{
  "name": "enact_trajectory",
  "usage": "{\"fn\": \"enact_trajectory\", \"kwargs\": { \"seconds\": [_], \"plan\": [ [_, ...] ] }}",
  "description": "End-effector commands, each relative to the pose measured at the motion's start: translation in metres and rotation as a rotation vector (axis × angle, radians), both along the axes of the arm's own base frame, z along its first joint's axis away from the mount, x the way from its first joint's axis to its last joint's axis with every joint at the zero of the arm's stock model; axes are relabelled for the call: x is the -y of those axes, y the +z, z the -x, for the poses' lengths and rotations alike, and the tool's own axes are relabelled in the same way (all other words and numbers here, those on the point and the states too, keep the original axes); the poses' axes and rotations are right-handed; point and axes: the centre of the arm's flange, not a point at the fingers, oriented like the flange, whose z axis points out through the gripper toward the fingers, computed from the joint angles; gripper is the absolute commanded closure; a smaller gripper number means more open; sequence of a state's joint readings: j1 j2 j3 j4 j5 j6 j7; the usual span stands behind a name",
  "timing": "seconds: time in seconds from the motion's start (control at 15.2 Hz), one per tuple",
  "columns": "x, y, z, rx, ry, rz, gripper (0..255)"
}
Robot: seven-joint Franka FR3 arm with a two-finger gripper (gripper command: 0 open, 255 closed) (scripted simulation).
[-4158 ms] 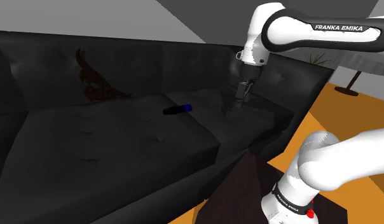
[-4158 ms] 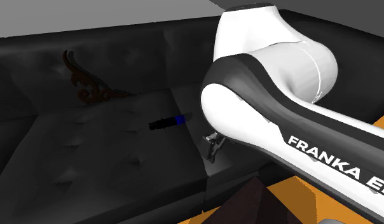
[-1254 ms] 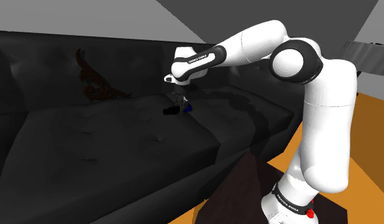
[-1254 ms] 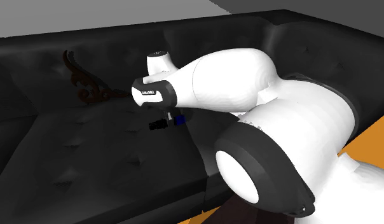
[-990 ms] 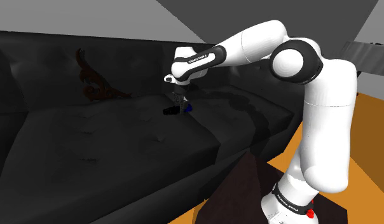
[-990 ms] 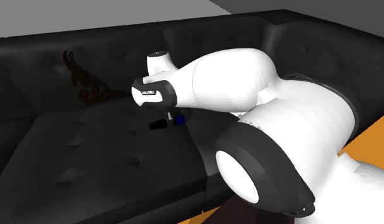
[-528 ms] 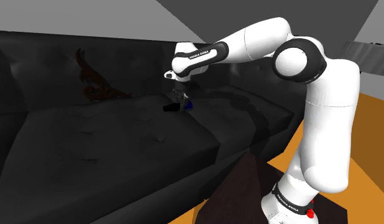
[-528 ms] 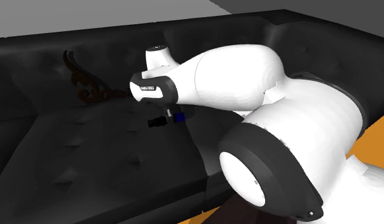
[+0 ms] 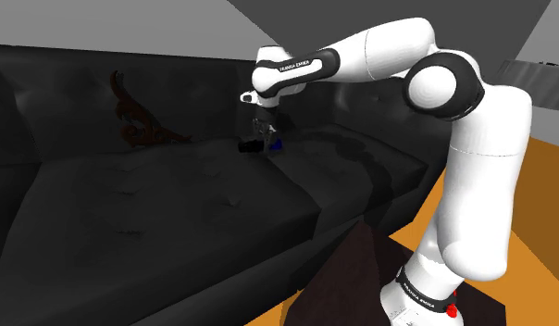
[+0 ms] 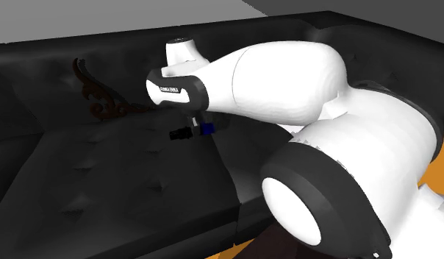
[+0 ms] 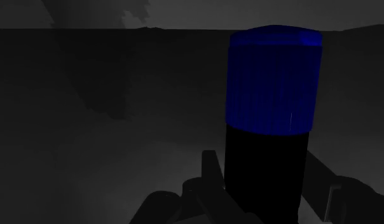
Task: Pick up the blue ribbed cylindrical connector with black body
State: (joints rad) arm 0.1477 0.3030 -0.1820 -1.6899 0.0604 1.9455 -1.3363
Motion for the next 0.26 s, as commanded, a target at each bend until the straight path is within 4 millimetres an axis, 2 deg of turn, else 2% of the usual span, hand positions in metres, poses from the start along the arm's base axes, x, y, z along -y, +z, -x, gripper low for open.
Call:
{"fn": "enact_trajectory", "kwargs": {
  "seconds": [0.0,0.2],
  "plan": [
    [-0.0003,0.0121,-0.0017,0.0,0.0,0.0,255],
    [-0.0003,0.0182,-0.0017,0.0,0.0,0.0,255]
  ]
}}
